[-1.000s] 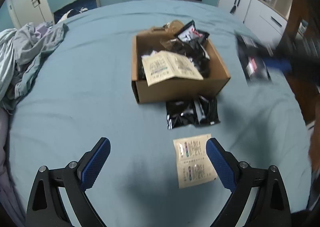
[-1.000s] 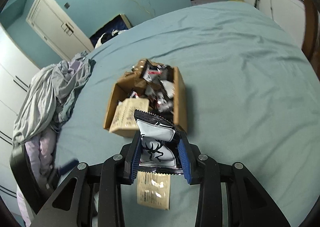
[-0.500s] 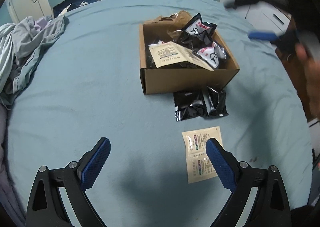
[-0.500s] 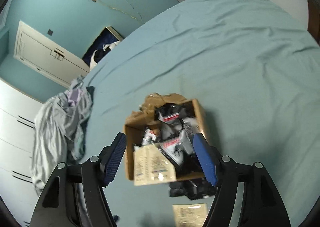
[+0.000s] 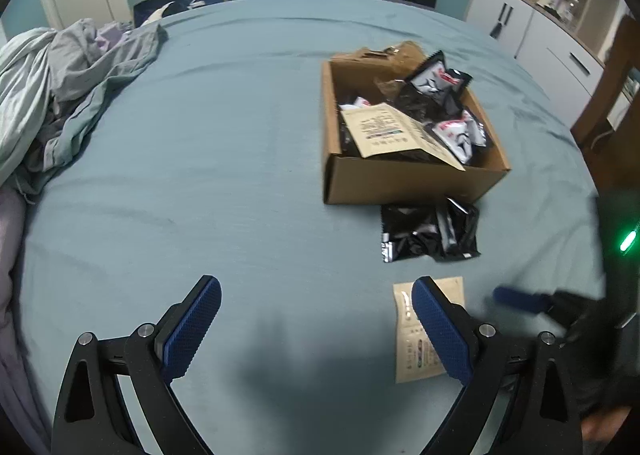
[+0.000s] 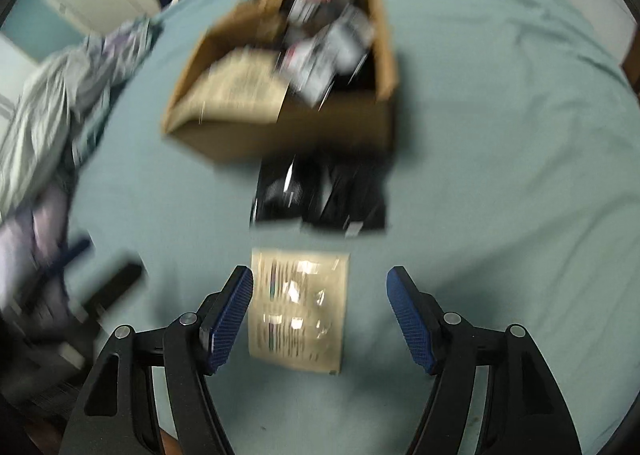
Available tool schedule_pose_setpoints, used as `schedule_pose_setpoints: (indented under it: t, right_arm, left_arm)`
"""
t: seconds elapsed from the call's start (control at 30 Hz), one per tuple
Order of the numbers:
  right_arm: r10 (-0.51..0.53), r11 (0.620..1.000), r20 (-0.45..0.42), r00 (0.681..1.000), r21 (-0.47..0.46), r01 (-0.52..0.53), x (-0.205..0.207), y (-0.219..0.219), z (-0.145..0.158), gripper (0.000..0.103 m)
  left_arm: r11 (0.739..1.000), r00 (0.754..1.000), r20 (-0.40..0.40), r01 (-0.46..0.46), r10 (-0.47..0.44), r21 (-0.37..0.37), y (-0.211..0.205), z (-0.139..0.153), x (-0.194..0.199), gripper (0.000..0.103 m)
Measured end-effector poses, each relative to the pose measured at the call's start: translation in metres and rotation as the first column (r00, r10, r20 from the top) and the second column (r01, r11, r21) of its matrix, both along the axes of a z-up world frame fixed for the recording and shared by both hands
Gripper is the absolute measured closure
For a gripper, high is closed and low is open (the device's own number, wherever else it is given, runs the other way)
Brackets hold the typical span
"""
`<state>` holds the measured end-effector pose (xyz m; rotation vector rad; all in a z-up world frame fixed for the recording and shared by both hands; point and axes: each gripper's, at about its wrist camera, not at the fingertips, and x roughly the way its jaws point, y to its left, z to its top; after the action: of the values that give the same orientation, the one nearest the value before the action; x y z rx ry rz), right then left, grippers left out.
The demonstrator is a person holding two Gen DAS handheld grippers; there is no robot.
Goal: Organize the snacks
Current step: 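Grasp a beige sachet with the right tool while the left tool grasps a black packet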
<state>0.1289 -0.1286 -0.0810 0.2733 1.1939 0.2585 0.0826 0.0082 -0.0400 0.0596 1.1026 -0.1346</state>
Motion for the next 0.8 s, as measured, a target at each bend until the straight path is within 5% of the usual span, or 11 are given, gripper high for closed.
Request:
schedule_pose_setpoints:
  t: [0.2, 0.3, 0.43, 0.7, 0.8]
  right_arm:
    - [0.047, 0.996, -0.062, 0.997, -0.066, -0.051, 0.014, 0.031, -0.033, 0.032]
    - [0.075, 0.989, -0.026, 0.997, -0.124, -0.078, 0.013, 0.047, -0.035, 0.018]
    - [0.094, 0.972, 0.039, 0.995, -0.218, -0.083, 0.008, 0.06, -0.041, 0.018]
    - [0.12, 0.978, 0.033, 0.992, -0.176, -0.113, 0.002, 0.032, -0.03, 0.053]
    - [0.077, 0.994, 0.049, 0.996, -0.086, -0.072, -0.005, 0.005, -0.008, 0.053]
  left_arm:
    - [0.998, 0.999, 0.019, -0.049, 0.048, 0.045, 0.012, -0.003, 0.005, 0.005]
    - [0.994, 0.996, 0.023, -0.082, 0.08, 0.077, 0.02, -0.008, 0.008, 0.005]
    - [0.989, 0.991, 0.004, -0.136, 0.136, 0.063, 0.034, -0.012, 0.012, 0.005]
    - [0.993, 0.993, 0.023, -0.115, 0.115, 0.022, 0.029, -0.009, 0.009, 0.005]
    - [0.997, 0.996, 0.045, -0.073, 0.073, 0.007, 0.017, -0.007, 0.007, 0.005]
